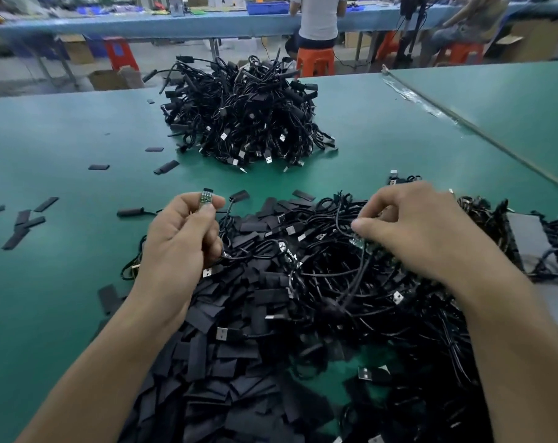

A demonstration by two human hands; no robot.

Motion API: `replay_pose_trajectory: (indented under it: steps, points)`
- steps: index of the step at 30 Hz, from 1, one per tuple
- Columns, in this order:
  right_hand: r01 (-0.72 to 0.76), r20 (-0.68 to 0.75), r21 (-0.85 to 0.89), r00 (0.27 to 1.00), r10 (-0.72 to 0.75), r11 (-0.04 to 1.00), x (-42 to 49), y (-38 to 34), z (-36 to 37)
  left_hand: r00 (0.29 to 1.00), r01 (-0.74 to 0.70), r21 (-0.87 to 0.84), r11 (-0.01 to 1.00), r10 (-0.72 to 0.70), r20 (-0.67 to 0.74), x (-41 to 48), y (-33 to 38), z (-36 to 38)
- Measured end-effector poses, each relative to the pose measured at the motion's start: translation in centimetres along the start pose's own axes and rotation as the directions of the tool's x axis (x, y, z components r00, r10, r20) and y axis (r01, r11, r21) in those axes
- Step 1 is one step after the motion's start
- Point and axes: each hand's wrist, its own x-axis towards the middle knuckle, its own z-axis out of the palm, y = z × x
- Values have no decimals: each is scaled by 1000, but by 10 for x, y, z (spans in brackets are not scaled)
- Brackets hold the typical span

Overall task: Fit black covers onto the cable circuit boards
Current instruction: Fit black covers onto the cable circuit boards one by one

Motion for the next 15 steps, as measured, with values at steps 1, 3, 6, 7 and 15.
replay_pose_trajectory:
  steps: [1,3,6,7,15]
  points:
    - [-17,7,-34,1000,17,999,0,1,1,1000,-13,8,1000,13,1,0,-1,0]
    - [-106,7,-112,994,107,988,1,4,1,1000,-22,-7,1000,22,-5,0,-2,0]
    - [-151,-131,-297,985,116,943,1,3,2,999,-29,-68,997,27,-30,0,-2,0]
    - [-89,-175,-304,984,37,948,0,-2,3,999,-37,-83,996,34,-37,0,-2,0]
    - [494,436,-148,810,-392,857,-23,-46,47,984,-115,-101,988,99,-147,-2,1,3]
